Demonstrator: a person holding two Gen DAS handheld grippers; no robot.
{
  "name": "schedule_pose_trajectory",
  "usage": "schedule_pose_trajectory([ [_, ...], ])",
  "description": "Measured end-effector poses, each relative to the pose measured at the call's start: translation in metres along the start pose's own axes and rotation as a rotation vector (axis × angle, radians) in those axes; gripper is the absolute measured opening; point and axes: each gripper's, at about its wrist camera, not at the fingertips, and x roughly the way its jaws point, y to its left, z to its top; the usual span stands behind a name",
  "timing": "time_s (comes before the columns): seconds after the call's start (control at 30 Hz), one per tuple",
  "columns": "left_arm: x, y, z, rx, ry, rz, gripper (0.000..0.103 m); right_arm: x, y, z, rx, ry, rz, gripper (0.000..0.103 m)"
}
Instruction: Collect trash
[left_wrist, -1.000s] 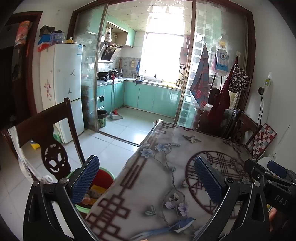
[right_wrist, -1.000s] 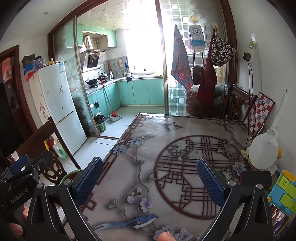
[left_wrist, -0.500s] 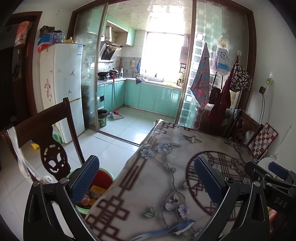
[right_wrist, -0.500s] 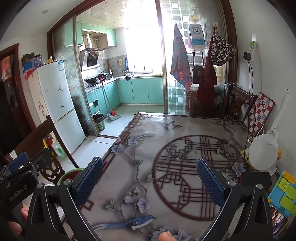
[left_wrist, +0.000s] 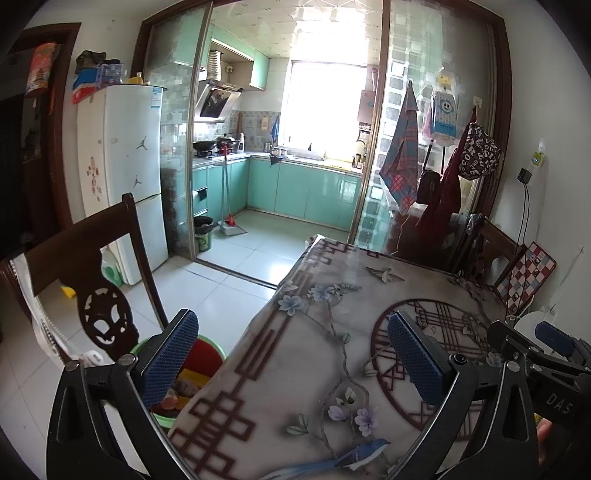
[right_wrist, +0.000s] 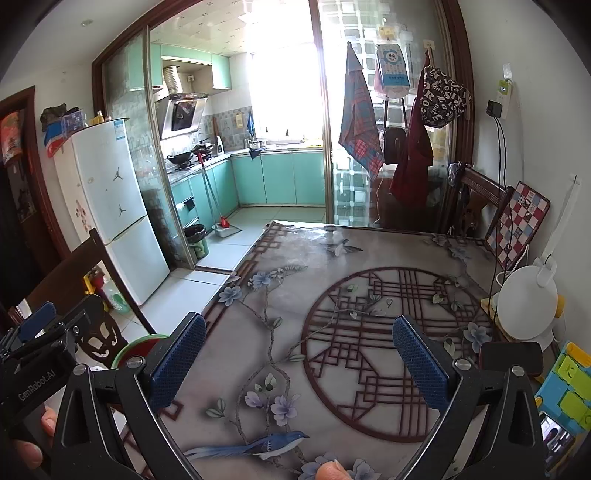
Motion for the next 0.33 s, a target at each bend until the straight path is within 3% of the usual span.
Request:
schedule_pose_trajectory([
  [0.33, 0.013, -0.006, -0.003, -0.014, 0.049, -0.045, 0.103, 0.015, -0.006, 0.001, -0.001, 0.015, 0.007, 0.102],
])
